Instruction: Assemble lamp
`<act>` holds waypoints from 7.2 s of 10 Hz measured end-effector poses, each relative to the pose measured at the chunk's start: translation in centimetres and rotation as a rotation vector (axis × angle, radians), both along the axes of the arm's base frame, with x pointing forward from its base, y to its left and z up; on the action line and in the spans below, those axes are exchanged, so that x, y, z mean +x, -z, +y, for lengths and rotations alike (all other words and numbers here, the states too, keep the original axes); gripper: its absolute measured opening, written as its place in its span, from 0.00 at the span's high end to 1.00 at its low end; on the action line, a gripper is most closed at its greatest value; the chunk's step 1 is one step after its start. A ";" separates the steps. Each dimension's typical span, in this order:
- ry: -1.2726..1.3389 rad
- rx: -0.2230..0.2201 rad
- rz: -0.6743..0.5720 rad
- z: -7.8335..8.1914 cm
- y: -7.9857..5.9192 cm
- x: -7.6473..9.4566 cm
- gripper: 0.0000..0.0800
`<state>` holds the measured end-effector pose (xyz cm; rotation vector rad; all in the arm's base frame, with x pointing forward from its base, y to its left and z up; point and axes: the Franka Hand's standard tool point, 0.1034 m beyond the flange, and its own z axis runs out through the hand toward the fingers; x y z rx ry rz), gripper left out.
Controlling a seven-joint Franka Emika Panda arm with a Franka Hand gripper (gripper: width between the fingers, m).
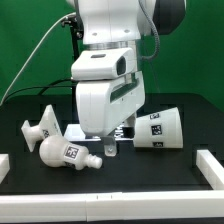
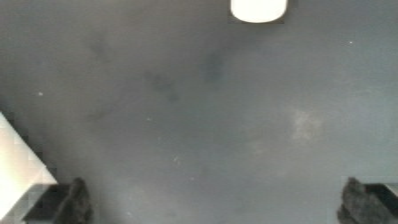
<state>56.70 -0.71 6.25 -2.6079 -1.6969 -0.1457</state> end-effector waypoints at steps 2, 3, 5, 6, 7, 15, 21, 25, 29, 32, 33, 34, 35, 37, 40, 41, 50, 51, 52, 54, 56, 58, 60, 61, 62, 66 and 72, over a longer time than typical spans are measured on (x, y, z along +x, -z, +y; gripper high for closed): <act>-0.008 0.005 -0.009 0.0 0.1 0.0 0.12; -0.008 0.005 -0.009 0.0 0.1 0.0 0.12; -0.008 0.004 -0.008 -0.1 0.1 -0.1 0.12; -0.007 0.004 -0.008 -0.1 0.1 -0.1 0.12; -0.006 0.003 -0.009 -0.2 0.1 -0.1 0.12; -0.062 -0.035 -0.008 -4.1 -4.5 -5.8 0.12; -0.305 -0.062 0.004 -12.5 -6.3 -11.3 0.12; -0.268 -0.045 0.005 -13.2 -6.0 -11.7 0.12; -0.530 -0.038 0.031 -15.7 -4.3 -14.4 0.12; -0.518 -0.021 0.053 -15.9 -3.6 -15.0 0.12; -0.516 -0.020 0.055 -16.0 -3.5 -15.1 0.12; -0.518 -0.014 0.061 -16.2 -3.0 -15.4 0.12; -0.514 -0.001 0.076 -16.6 -2.0 -16.3 0.12; -0.499 0.018 0.097 -16.9 -0.7 -17.1 0.12; -0.494 0.050 0.131 -16.5 1.9 -18.3 0.12; -0.491 0.058 0.140 -16.4 2.5 -18.6 0.12; -0.470 0.084 0.168 -16.6 4.0 -19.9 0.62; -0.470 0.084 0.168 -16.6 4.0 -19.9 0.62; -0.470 0.084 0.168 -16.6 4.0 -19.9 0.62; -0.470 0.084 0.168 -16.6 4.0 -19.9 0.62; -0.470 0.084 0.168 -16.6 4.0 -19.9 0.62; -0.470 0.084 0.168 -16.6 4.0 -19.9 0.61; -0.560 0.068 0.164 -16.7 3.7 -19.6 0.61; -0.607 0.042 0.163 -16.5 2.9 -19.0 0.61; -0.756 0.025 0.149 -16.4 2.2 -18.6 0.61; -1.092 0.030 0.126 -17.4 2.0 -19.4 0.61; -1.686 0.061 0.098 -16.1 2.3 -18.2 0.61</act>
Offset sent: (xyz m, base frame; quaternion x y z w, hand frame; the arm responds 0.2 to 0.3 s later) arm 0.0000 0.0000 0.0000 0.0000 0.0000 0.0000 1.0000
